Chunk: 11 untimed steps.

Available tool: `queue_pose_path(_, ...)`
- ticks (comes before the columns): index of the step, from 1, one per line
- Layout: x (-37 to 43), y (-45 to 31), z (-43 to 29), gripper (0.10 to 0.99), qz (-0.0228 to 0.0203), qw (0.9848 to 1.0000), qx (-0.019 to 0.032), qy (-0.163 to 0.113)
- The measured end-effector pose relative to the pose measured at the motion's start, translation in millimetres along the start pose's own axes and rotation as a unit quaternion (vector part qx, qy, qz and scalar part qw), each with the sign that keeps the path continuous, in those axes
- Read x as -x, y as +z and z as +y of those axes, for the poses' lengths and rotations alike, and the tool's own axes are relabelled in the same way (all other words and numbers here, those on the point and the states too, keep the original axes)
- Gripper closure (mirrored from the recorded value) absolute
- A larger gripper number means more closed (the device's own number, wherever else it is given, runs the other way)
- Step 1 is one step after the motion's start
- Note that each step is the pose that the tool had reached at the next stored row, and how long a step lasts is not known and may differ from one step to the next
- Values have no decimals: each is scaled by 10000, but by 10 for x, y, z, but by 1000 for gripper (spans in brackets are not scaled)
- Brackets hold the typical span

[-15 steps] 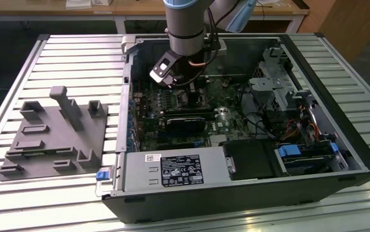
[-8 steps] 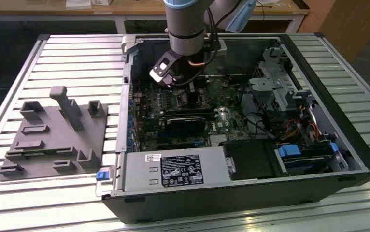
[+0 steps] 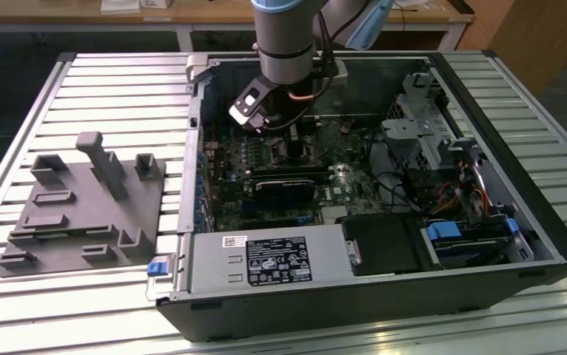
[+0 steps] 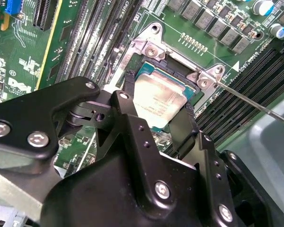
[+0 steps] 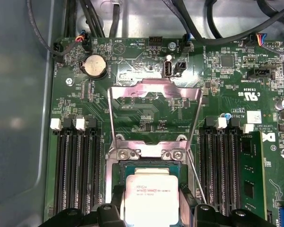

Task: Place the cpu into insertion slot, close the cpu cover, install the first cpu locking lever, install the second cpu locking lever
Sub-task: 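Place the cpu into insertion slot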

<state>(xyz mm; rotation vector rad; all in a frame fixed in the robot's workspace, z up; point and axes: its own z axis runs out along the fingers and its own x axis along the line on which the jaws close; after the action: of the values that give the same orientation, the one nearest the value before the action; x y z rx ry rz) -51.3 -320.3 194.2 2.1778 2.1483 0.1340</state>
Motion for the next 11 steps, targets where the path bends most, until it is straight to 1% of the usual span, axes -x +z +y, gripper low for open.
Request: queue_pose_path(11, -1, 6, 5, 549, -1, 10000, 0, 12)
